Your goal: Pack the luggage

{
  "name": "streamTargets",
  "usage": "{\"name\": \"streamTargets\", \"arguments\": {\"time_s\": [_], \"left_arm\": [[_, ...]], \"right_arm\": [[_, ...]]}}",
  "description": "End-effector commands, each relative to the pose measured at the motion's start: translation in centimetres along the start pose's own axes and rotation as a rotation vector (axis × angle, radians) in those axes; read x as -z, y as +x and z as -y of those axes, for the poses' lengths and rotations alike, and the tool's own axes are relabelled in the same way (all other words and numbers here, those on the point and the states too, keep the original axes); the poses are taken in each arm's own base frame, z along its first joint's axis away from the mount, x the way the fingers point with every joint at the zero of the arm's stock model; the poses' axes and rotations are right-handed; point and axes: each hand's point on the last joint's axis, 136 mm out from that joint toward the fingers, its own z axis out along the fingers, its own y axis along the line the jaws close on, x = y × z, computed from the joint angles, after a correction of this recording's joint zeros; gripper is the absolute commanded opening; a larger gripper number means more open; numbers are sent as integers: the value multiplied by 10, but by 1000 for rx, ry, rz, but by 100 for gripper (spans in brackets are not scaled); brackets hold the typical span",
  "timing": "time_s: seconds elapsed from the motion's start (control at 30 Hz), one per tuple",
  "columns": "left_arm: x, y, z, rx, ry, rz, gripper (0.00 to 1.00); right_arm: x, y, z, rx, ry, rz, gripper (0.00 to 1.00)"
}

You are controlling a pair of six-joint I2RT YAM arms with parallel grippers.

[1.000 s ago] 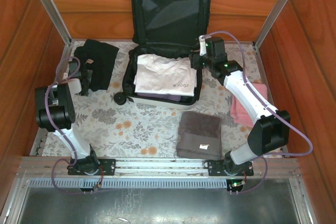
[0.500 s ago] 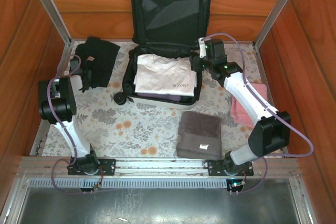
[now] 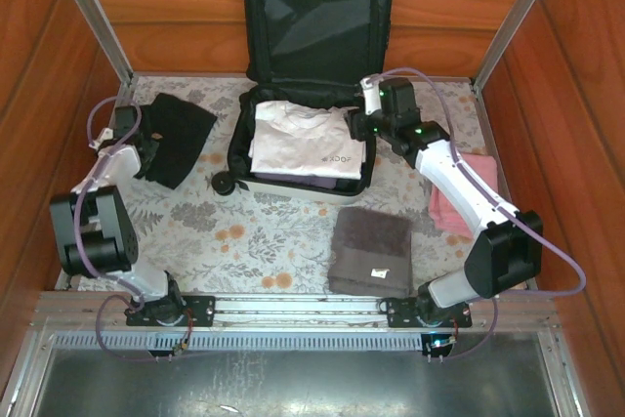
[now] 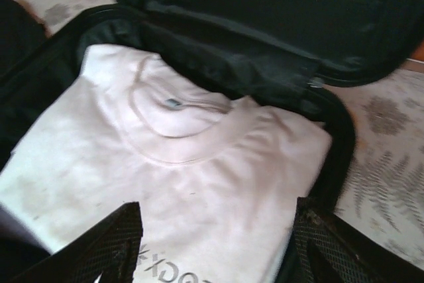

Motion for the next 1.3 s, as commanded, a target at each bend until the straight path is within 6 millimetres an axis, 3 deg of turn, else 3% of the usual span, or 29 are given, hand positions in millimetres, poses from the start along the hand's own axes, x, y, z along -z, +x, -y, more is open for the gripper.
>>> {"name": "streamTargets", "arguments": {"time_s": [0.0, 0.2, 0.37, 0.47, 0.63, 0.8, 1.07, 1.27], "left_arm": [[26, 3, -44, -243, -177, -79, 0], [57, 14, -63, -393, -214, -211, 0], [85, 19, -84, -449, -250, -249, 0], [99, 22, -93, -496, -267, -258, 0], [119, 23, -101, -668, -336, -275, 0], [123, 20, -99, -781, -334, -263, 0], [125, 6, -96, -877, -366, -225, 0], [131, 7, -94, -868, -325, -219, 0]], "right_arm": [[6, -16, -45, 103, -149, 58, 66], [-6, -14, -114, 174, -346, 91, 68], [-18, 5, -177, 241, -512, 108, 70], [-37, 19, -208, 204, -615, 62, 69], [-62, 39, -265, 262, -702, 6, 64], [-77, 57, -317, 329, -771, -17, 53], [-122, 81, -380, 396, -827, -25, 29], [-174, 93, -402, 383, -811, -49, 21]]}}
